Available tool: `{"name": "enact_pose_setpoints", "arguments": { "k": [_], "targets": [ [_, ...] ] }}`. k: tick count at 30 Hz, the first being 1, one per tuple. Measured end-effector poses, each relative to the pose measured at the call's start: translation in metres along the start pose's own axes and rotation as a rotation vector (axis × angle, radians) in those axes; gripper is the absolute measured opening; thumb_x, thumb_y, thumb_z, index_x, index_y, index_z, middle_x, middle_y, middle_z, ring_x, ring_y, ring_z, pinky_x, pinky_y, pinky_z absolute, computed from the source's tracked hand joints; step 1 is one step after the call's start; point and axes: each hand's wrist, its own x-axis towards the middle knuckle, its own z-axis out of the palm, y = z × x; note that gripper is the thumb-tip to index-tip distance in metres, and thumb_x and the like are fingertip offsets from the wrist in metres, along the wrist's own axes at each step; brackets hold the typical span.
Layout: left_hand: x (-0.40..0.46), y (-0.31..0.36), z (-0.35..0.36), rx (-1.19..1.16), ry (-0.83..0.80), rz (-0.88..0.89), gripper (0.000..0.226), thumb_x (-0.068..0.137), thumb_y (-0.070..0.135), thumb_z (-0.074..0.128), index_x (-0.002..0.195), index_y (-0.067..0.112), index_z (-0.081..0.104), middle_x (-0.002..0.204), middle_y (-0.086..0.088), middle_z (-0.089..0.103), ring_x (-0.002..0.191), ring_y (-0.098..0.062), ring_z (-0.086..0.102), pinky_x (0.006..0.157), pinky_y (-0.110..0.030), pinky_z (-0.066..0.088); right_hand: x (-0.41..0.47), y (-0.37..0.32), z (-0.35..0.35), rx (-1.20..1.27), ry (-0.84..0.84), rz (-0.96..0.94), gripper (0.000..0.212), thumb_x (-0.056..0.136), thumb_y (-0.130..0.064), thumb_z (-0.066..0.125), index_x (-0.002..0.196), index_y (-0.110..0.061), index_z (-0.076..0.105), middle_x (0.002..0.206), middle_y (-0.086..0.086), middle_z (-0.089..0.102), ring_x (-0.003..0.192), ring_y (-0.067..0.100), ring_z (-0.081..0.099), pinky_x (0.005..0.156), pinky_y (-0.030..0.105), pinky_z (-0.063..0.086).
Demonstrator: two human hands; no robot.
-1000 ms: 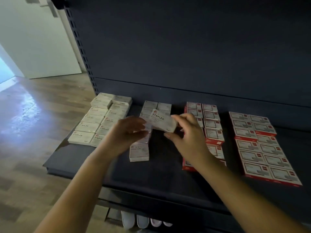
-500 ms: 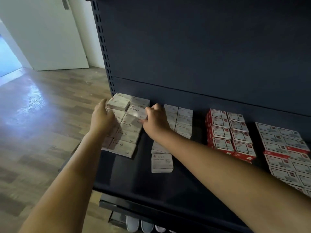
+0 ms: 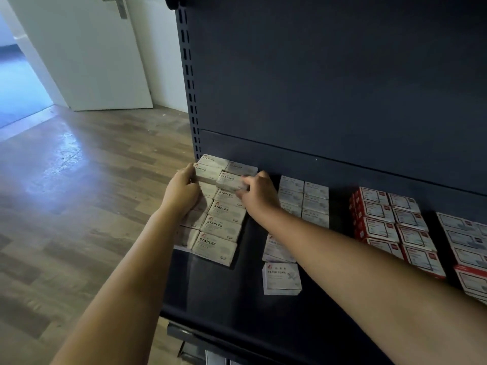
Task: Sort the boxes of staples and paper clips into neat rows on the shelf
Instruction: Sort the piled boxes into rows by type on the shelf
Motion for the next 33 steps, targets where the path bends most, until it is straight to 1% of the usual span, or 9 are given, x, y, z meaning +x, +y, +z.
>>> {"name": "enact_pose_setpoints", "arguments": {
  "k": [7, 12, 15, 19, 21, 23, 26, 29, 33],
  "targets": [
    [0.004, -0.006, 0.001, -0.078, 0.014, -0.084, 0.061, 0.086, -0.003, 0.042, 0.143, 0.013, 0.033, 0.138, -0.009, 0.047, 0.125, -0.027, 0.045, 0.105, -0.045, 0.037, -0.004, 0.002, 0.005, 0.019, 0.064, 0.0, 0.021, 0.091, -0.015, 0.056, 0.106, -0.002, 0.056, 0.118, 0.01, 0.04, 0.093, 0.02, 0.051, 0.082, 0.025, 0.044],
    [-0.001, 0.001, 0.003, -0.11, 0.006, -0.074, 0.055, 0.086, -0.004, 0.04, 0.139, 0.012, 0.04, 0.119, -0.004, 0.054, 0.115, -0.032, 0.052, 0.098, -0.048, 0.043, -0.003, 0.001, 0.002, 0.005, 0.051, -0.024, 0.028, 0.091, -0.024, 0.057, 0.108, -0.002, 0.055, 0.12, 0.01, 0.041, 0.098, 0.023, 0.053, 0.085, 0.033, 0.048],
    [0.003, -0.002, 0.003, -0.126, 0.003, -0.094, 0.059, 0.084, -0.002, 0.04, 0.139, 0.017, 0.04, 0.125, -0.008, 0.055, 0.116, -0.035, 0.052, 0.098, -0.051, 0.043, -0.002, 0.002, 0.001, -0.03, 0.042, -0.043, 0.026, 0.092, -0.024, 0.055, 0.106, -0.002, 0.056, 0.122, 0.011, 0.042, 0.099, 0.024, 0.054, 0.082, 0.032, 0.048],
    [-0.002, 0.003, 0.004, -0.123, 0.005, -0.06, 0.042, 0.086, -0.004, 0.043, 0.121, 0.015, 0.055, 0.097, 0.005, 0.059, 0.106, -0.033, 0.056, 0.095, -0.049, 0.045, 0.001, -0.001, -0.005, -0.31, -0.009, -0.123, 0.027, 0.095, -0.026, 0.048, 0.107, -0.004, 0.058, 0.13, 0.01, 0.04, 0.112, 0.027, 0.043, 0.084, 0.033, 0.039],
    [-0.003, 0.006, 0.007, 0.007, -0.003, 0.003, 0.05, 0.091, 0.007, 0.049, 0.139, 0.012, 0.039, 0.13, -0.004, 0.05, 0.123, -0.029, 0.044, 0.106, -0.042, 0.034, 0.003, -0.008, -0.014, -0.48, -0.035, -0.144, 0.023, 0.095, -0.021, 0.048, 0.11, -0.007, 0.059, 0.134, 0.008, 0.037, 0.118, 0.028, 0.036, 0.093, 0.037, 0.035],
    [-0.007, 0.009, 0.01, 0.238, 0.022, 0.096, 0.059, 0.094, 0.021, 0.05, 0.147, 0.013, 0.023, 0.153, -0.007, 0.021, 0.139, -0.027, 0.021, 0.113, -0.043, 0.018, 0.002, -0.015, -0.025, -0.47, 0.0, -0.199, 0.022, 0.093, -0.014, 0.046, 0.109, -0.006, 0.058, 0.13, 0.008, 0.04, 0.116, 0.029, 0.034, 0.094, 0.038, 0.033],
    [-0.032, 0.022, 0.018, 0.258, 0.036, 0.318, 0.053, 0.094, 0.019, 0.05, 0.142, 0.007, 0.033, 0.148, -0.012, 0.034, 0.136, -0.026, 0.031, 0.109, -0.032, 0.022, -0.024, -0.009, -0.048, -0.263, 0.046, -0.386, 0.033, 0.09, -0.007, 0.044, 0.12, -0.002, 0.057, 0.118, 0.013, 0.052, 0.108, 0.029, 0.043, 0.089, 0.037, 0.039],
    [-0.076, 0.027, 0.034, 0.251, -0.061, 0.567, 0.045, 0.086, 0.022, 0.051, 0.126, 0.003, 0.055, 0.125, -0.015, 0.058, 0.115, -0.03, 0.053, 0.097, -0.023, 0.034, -0.072, 0.02, -0.07, -0.087, 0.024, -0.516, 0.03, 0.083, 0.0, 0.051, 0.111, -0.001, 0.065, 0.102, 0.012, 0.062, 0.097, 0.028, 0.053, 0.082, 0.035, 0.044],
    [-0.118, 0.023, 0.044, 0.196, -0.179, 0.582, 0.041, 0.082, 0.019, 0.047, 0.118, 0.006, 0.062, 0.118, -0.009, 0.062, 0.107, -0.016, 0.055, 0.091, -0.005, 0.032, -0.131, 0.057, -0.087, -0.077, -0.152, -0.455, 0.042, 0.082, -0.024, 0.068, 0.122, -0.013, 0.059, 0.105, -0.003, 0.049, 0.1, 0.012, 0.046, 0.086, 0.025, 0.042]
  ]
}}
